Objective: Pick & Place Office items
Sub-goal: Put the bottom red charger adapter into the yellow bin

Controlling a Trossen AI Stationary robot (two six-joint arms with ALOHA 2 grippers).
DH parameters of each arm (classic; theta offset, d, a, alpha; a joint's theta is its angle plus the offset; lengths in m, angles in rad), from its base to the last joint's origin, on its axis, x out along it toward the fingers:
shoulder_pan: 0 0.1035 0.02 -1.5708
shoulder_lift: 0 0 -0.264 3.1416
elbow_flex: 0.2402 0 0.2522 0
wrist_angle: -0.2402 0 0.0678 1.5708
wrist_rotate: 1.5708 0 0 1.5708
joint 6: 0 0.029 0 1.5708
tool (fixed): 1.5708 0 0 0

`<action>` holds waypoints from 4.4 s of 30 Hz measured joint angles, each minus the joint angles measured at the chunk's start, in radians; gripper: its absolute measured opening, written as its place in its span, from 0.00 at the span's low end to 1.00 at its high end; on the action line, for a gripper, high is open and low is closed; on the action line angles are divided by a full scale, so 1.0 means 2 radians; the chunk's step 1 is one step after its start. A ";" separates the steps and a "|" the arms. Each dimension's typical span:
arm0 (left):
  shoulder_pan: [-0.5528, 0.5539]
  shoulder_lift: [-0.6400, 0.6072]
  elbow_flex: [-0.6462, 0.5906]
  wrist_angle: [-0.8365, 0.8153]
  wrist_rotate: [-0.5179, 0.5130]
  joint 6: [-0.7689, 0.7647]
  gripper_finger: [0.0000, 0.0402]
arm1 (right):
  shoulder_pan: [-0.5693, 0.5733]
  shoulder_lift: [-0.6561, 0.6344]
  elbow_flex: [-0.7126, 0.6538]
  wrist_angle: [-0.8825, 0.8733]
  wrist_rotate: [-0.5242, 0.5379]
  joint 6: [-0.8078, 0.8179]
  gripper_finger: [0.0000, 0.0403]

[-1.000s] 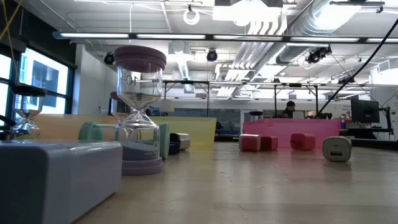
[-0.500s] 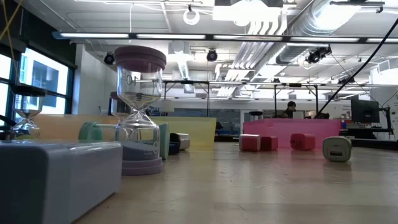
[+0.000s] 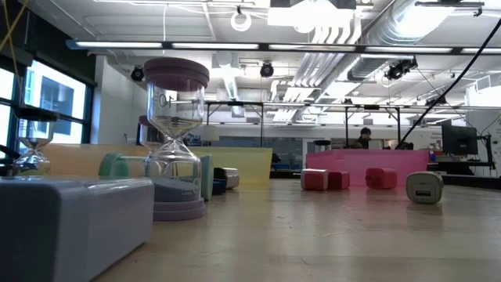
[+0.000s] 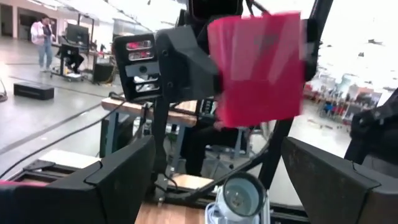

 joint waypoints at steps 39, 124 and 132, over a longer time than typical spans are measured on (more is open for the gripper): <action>-0.003 0.024 0.000 0.019 0.005 -0.039 0.85 | -0.001 0.018 0.000 -0.038 0.041 -0.024 0.48; 0.308 0.000 0.000 -0.337 0.195 -0.303 0.51 | 0.054 -0.039 0.000 -0.349 0.161 0.100 0.80; 0.409 0.056 0.000 -0.352 0.242 -0.293 0.51 | 0.057 -0.039 0.000 -0.348 0.180 0.100 0.80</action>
